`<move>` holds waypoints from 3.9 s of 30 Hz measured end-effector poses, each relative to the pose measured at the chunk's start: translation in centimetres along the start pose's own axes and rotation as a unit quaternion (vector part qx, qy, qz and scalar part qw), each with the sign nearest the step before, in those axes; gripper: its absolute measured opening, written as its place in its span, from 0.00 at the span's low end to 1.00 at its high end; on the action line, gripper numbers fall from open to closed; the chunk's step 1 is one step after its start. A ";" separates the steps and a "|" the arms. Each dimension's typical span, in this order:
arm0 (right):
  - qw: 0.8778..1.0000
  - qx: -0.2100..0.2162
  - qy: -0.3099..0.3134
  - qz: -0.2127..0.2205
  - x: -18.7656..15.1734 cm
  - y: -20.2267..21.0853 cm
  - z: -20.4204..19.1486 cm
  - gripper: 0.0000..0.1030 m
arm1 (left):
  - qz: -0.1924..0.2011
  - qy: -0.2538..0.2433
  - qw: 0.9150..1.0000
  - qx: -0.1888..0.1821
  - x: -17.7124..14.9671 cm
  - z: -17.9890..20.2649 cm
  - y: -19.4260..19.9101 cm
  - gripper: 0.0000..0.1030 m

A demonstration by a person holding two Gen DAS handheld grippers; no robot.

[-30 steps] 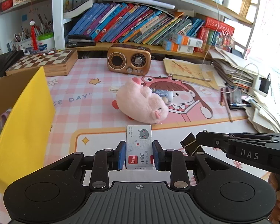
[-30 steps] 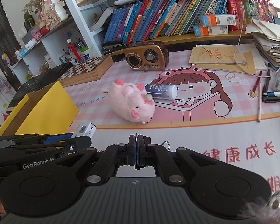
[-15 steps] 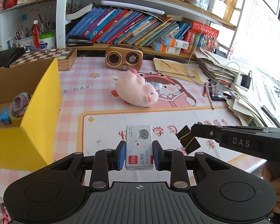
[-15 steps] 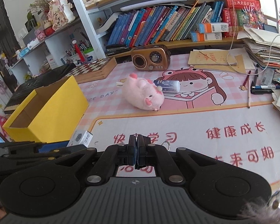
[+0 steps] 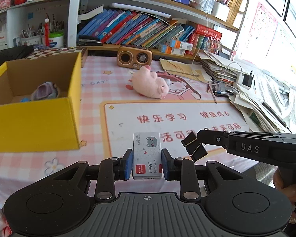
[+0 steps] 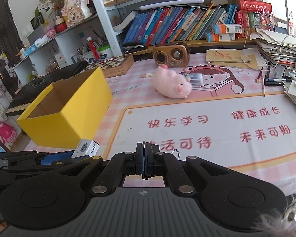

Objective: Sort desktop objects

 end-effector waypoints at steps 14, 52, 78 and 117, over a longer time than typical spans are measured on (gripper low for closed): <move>1.000 -0.002 -0.002 -0.006 -4.8 3.0 -6.3 0.02 | 0.000 -0.003 1.000 -0.009 -4.2 -3.0 6.0 0.27; 0.988 0.107 0.101 -0.054 -6.9 0.1 -18.7 0.02 | 0.029 0.091 0.991 0.089 -7.9 -12.1 13.2 0.27; 0.972 0.160 0.148 0.086 8.8 -8.0 -20.3 0.02 | 0.120 0.064 0.983 0.127 5.2 -16.8 8.4 0.27; 0.925 0.189 0.265 -0.195 7.7 -25.2 -21.2 0.02 | -0.073 0.039 0.980 0.181 7.3 -22.6 -6.5 0.28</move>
Point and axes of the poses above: each gripper's, at about its wrist camera, not at the fingertips, and y roughly against the way its jaws point, z to its right, x to its top, the point moved 2 cm from there along -y, roughly the way its jaws point, and after that the axes turned 2 degrees about z, right-handed, at the moved point
